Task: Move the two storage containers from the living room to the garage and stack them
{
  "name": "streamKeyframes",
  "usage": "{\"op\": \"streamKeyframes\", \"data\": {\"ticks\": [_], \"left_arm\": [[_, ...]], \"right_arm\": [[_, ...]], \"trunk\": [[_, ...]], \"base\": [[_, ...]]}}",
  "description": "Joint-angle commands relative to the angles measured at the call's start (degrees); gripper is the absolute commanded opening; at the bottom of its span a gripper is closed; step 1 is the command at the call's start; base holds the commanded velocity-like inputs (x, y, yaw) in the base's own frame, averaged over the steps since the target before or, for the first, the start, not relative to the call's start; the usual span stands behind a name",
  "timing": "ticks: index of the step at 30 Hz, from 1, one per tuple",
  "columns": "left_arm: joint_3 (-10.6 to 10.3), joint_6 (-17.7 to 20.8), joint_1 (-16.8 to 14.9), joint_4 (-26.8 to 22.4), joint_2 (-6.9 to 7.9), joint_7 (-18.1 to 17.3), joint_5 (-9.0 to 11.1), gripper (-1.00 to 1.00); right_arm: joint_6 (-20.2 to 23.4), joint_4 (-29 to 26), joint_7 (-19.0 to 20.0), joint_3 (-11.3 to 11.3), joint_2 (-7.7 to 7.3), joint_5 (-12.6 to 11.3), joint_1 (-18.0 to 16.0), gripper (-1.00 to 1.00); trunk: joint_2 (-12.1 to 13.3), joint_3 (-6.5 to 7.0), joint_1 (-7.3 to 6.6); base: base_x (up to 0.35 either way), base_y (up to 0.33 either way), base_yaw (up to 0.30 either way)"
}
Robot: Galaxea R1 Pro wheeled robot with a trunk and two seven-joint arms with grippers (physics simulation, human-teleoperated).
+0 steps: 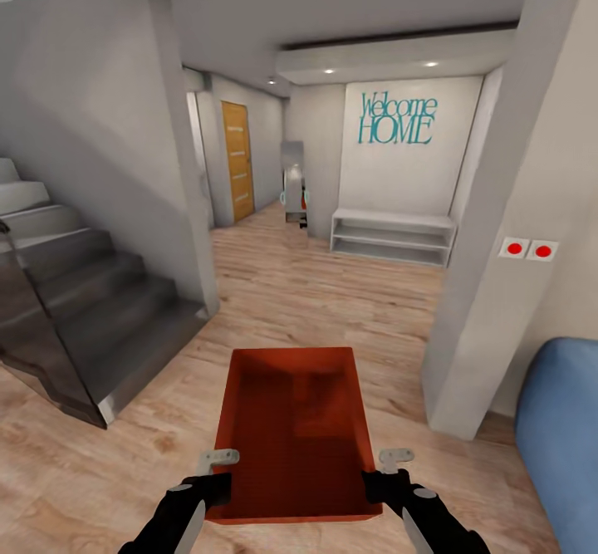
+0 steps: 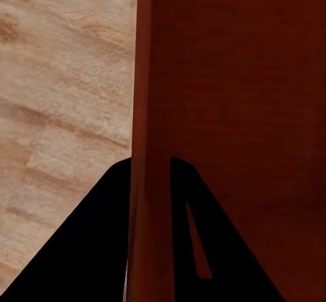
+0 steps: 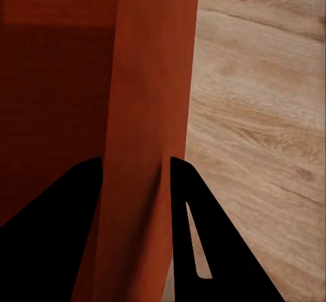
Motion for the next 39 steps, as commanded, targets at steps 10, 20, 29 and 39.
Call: {"op": "streamKeyframes", "data": {"ticks": [10, 20, 29, 39], "left_arm": [[-0.1, 0.4, 0.0, 0.1, 0.62, 0.7, -0.6, -1.0], [-0.1, 0.4, 0.0, 0.1, 0.62, 0.7, -0.6, -1.0], [-0.1, 0.4, 0.0, 0.1, 0.62, 0.7, -0.6, -1.0], [-0.1, 0.4, 0.0, 0.0, 0.62, 0.7, -0.6, -1.0]], "right_arm": [[-1.0, -0.3, 1.0, 0.5, -0.06, -1.1, -0.1, -1.0], [-1.0, -0.3, 1.0, 0.5, -0.06, -1.2, -0.1, -1.0], [-1.0, -0.3, 0.9, 0.5, -0.06, -1.2, -0.1, -1.0], [-1.0, -0.3, 0.9, 0.5, -0.06, -1.1, -0.1, -1.0]], "trunk": [[-0.1, -0.09, 0.05], [-0.1, -0.09, 0.05], [-0.1, -0.09, 0.05], [-0.1, -0.09, 0.05]], "base": [[0.329, 0.0, 0.0], [0.329, 0.0, 0.0], [0.329, 0.0, 0.0], [0.329, 0.0, 0.0]]}}
